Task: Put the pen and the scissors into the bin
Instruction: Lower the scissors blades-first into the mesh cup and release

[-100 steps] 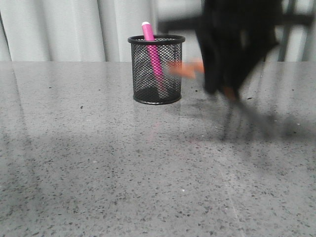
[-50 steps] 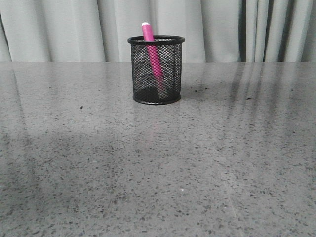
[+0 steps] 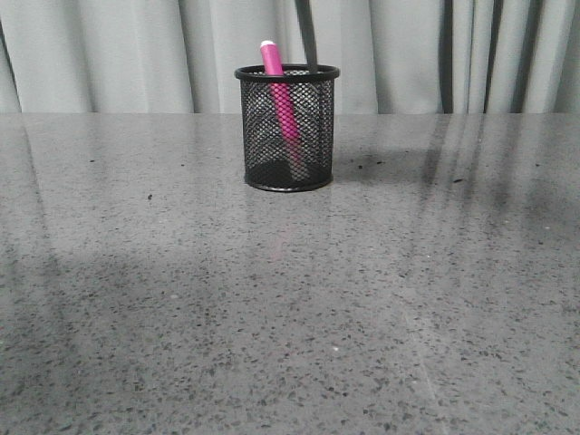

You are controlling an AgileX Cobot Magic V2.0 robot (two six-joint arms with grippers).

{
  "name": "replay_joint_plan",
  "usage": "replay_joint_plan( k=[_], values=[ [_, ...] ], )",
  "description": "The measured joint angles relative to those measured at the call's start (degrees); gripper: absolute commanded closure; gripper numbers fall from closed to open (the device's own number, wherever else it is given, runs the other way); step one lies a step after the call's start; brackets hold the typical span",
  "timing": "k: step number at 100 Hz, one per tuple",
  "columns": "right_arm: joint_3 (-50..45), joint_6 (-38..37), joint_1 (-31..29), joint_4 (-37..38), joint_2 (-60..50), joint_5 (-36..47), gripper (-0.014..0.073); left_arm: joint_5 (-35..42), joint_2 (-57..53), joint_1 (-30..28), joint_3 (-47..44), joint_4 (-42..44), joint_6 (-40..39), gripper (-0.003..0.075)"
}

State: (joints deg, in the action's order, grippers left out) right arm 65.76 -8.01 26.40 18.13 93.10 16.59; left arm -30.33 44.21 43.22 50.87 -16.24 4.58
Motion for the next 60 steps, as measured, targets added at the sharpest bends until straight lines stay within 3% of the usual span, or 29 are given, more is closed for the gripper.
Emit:
replay_joint_plan(
  k=[16,60],
  values=[
    [-3.3,0.0,-0.9,-1.1,0.0,5.1,0.0666,1.2,-0.7,0.0,-0.1,0.0,0.0,0.0459],
    [-4.5,-1.0,-1.0,-1.4,4.9,8.0,0.0666,1.8,-0.7,0.1,-0.1,-1.6,0.0,0.0459]
  ],
)
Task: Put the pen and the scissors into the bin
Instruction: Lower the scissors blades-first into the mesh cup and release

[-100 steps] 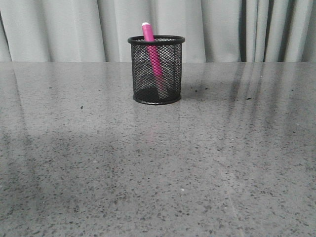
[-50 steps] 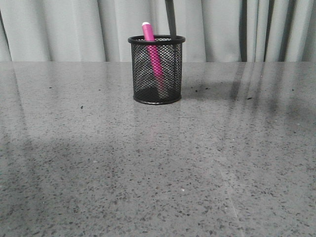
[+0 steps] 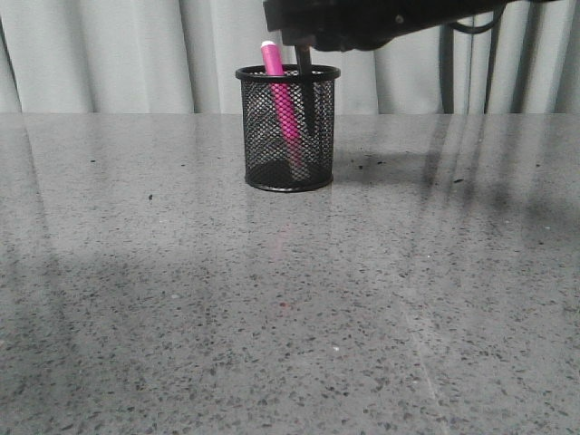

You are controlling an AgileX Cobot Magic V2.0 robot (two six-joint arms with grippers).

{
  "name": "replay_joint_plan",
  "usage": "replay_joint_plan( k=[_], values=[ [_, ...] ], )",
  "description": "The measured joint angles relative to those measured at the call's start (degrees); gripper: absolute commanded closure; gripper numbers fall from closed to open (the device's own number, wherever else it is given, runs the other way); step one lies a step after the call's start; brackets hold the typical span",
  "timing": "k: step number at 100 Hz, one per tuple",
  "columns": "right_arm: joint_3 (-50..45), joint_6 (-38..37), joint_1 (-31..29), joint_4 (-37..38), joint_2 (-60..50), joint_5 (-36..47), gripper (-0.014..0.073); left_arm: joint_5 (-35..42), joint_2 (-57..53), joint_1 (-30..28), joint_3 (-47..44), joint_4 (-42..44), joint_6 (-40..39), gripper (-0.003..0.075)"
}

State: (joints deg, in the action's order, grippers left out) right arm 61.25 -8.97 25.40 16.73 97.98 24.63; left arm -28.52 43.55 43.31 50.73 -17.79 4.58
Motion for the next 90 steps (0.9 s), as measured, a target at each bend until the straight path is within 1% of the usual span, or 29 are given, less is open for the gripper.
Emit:
replay_joint_plan(
  k=[24,30,38,50,51,57,64,78,90],
  values=[
    [0.0,-0.5,0.0,-0.1,2.0,0.8,0.0665,-0.3,0.0,0.0,0.0,-0.3,0.0,0.0459],
    [0.0,-0.6,0.2,-0.1,2.0,0.8,0.0643,-0.3,0.0,0.0,0.0,-0.4,0.0,0.0459],
    [0.0,-0.7,0.4,-0.2,2.1,0.9,0.0556,-0.3,0.0,0.0,-0.1,-0.4,0.0,0.0459],
    [0.0,-0.8,0.7,-0.3,2.2,1.1,0.0369,-0.3,0.0,0.0,-0.8,-0.4,0.0,0.0459],
    [0.0,-0.8,0.9,-0.3,2.2,1.1,0.0369,-0.2,0.0,0.0,-1.0,-0.4,0.0,0.0459],
    [0.0,-0.8,1.0,-0.3,2.2,1.1,0.0292,-0.2,0.0,0.0,-1.4,-0.4,0.0,0.0459],
    [0.0,-1.8,1.1,-0.4,2.2,1.2,0.0246,-0.1,0.0,0.0,-1.7,-0.4,0.0,0.0459],
    [0.0,-4.2,1.1,-0.4,0.7,1.2,0.0236,0.2,0.0,0.0,-2.0,1.2,0.0,0.0459],
    [0.0,-4.4,1.1,-0.5,-3.1,1.1,0.0244,0.4,0.0,0.0,-2.0,2.9,0.0,0.0459]
  ],
)
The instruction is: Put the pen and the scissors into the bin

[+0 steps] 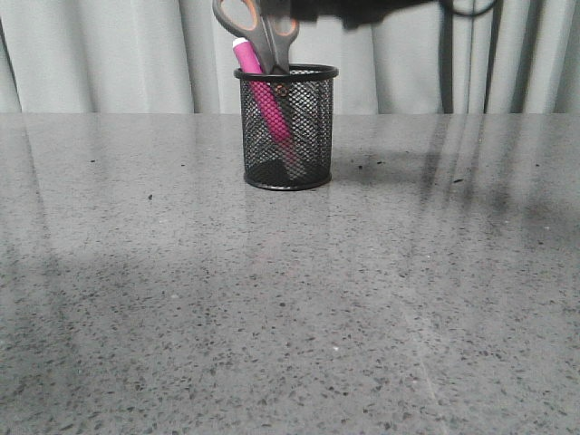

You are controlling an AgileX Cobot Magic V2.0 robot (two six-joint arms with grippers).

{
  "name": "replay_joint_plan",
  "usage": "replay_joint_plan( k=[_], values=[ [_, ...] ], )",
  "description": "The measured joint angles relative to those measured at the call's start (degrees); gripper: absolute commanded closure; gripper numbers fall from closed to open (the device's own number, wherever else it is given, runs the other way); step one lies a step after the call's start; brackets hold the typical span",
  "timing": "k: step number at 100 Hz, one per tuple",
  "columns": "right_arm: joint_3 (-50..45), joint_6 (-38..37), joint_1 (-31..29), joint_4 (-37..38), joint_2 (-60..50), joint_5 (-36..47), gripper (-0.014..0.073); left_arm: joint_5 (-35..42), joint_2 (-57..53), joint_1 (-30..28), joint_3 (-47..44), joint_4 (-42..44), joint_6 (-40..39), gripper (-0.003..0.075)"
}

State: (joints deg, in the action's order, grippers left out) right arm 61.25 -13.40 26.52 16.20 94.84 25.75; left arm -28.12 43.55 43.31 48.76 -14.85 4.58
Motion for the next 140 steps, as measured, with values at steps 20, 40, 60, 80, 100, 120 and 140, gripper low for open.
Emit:
replay_joint_plan(
  k=[20,40,60,80,100,120,140],
  values=[
    [-0.3,-0.3,0.1,0.1,-11.8,-5.4,0.0573,2.5,-0.6,0.0,-1.0,1.8,0.0,0.0537],
    [-8.3,-0.4,0.1,3.5,-28.8,-10.0,0.0661,8.9,-7.2,0.0,-9.0,4.8,-0.1,0.0669],
    [-20.3,-0.4,0.1,6.6,-49.7,-22.8,0.0661,15.7,-19.5,0.0,-19.8,4.9,-1.5,0.074],
    [-28.1,-0.4,0.1,6.6,-66.9,-41.2,0.0662,15.8,-26.2,0.0,-25.5,4.7,-1.9,0.074],
    [-31.5,-0.4,0.1,6.6,-76.3,-44.9,0.0662,15.8,-26.3,0.0,-26.4,4.3,-1.9,0.074],
    [-32.0,-0.4,0.1,6.5,-78.3,-45.1,0.0662,15.8,-26.3,0.0,-26.4,4.2,-1.9,0.074],
    [-32.0,-0.4,0.1,6.5,-78.3,-45.1,0.0662,15.8,-26.3,0.0,-26.4,4.2,-1.9,0.074]
  ],
)
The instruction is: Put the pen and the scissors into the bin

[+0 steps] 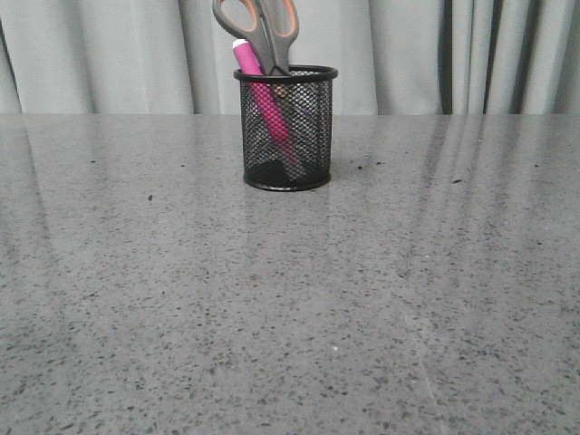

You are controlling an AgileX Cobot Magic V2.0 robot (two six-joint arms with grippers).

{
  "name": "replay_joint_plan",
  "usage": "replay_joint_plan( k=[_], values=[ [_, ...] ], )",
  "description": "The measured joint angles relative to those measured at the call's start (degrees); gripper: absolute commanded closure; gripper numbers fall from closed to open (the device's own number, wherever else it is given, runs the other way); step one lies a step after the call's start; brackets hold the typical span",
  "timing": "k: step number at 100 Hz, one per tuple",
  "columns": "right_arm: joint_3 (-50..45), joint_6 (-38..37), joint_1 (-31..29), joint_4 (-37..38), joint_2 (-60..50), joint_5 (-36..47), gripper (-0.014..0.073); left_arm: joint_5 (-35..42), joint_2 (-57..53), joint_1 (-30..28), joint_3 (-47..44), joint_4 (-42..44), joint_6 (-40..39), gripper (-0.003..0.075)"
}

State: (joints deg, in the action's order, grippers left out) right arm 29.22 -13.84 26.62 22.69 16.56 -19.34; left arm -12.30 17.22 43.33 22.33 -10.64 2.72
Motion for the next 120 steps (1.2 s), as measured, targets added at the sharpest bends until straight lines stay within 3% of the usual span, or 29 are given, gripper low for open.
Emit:
replay_joint_plan(
  k=[31,45,61,75,95,120],
  values=[
    [0.0,0.0,0.0,0.0,0.0,-0.1,0.0662,0.1,-0.1,0.0,-0.4,0.0,0.0,0.074],
    [0.0,0.0,0.0,0.0,0.0,-0.1,0.0662,0.1,-2.8,-1.3,-3.2,7.2,1.2,0.074],
    [0.0,0.0,0.0,0.0,0.0,-0.2,0.0662,-0.4,-11.4,-8.4,-10.4,12.5,4.1,0.074],
    [0.0,0.0,0.0,0.0,0.0,-0.2,0.0662,-0.6,-17.3,-16.5,-16.2,11.1,4.4,0.074],
    [0.0,0.0,0.0,0.0,0.0,-0.2,0.0662,-1.1,-17.5,-26.7,-21.8,8.1,4.5,0.074],
    [0.0,0.0,0.0,0.0,0.0,-0.2,0.0662,-6.5,-17.5,-30.4,-22.6,7.4,4.5,0.074]
  ],
)
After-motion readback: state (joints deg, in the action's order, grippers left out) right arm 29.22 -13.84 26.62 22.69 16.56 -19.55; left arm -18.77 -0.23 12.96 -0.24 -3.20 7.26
